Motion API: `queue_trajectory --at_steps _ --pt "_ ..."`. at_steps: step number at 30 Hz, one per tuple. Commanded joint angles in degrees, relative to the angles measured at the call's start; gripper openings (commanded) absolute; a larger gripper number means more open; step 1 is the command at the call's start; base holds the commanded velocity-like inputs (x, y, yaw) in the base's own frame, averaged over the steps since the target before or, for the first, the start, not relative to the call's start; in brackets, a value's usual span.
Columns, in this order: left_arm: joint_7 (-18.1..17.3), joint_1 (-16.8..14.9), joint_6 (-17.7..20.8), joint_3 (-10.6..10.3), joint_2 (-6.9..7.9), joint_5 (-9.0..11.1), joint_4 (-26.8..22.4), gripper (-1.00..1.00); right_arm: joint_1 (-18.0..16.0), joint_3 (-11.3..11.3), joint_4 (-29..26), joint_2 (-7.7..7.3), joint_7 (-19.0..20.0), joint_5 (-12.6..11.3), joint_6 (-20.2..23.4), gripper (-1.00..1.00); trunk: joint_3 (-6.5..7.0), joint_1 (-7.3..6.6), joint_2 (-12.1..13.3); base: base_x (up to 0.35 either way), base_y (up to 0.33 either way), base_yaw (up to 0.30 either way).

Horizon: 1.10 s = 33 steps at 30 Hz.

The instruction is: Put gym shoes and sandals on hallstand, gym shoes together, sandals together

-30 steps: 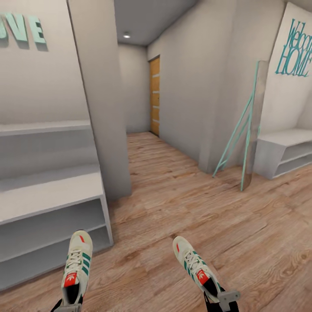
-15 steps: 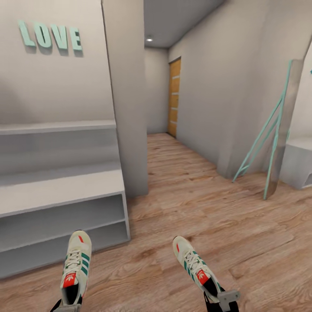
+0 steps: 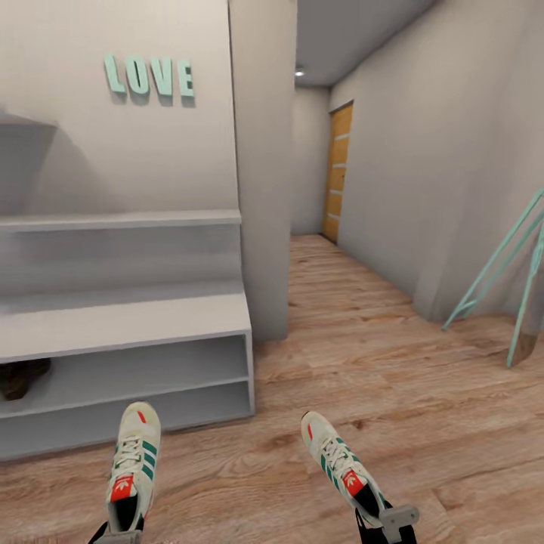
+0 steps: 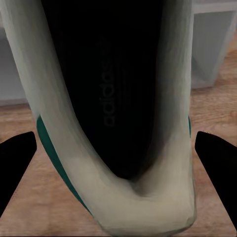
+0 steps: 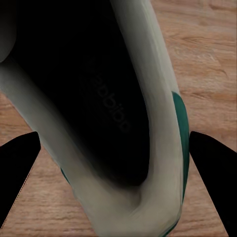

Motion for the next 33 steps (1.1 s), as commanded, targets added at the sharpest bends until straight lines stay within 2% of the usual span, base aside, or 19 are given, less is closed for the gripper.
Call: queue_trajectory --at_steps 1,12,26,33 --pt "-0.2 0.0 -0.2 0.5 -0.04 -0.6 0.0 -1.0 0.0 -0.4 0.0 0.06 0.0 0.6 -0.2 -1.0 -0.02 -0.02 0.0 -0.088 -0.157 0.259" --pt "-0.2 0.0 -0.2 0.5 -0.07 -0.6 0.0 -1.0 0.0 -0.4 0.0 0.06 0.0 0.6 -0.2 -1.0 0.32 -0.02 0.0 -0.213 -0.2 0.222" --pt "-0.5 0.0 -0.2 0.0 -0.04 -1.1 0.0 -1.0 0.0 -0.5 -0.1 0.26 0.0 0.5 -0.2 -1.0 0.35 -0.02 0.0 -0.044 -0.03 0.013" --pt "-0.5 -0.3 2.1 0.0 0.18 -1.0 -0.5 -1.0 0.0 -0.6 -0.3 0.35 0.0 0.4 -0.1 -1.0 0.35 -0.02 0.0 0.0 0.0 0.0"
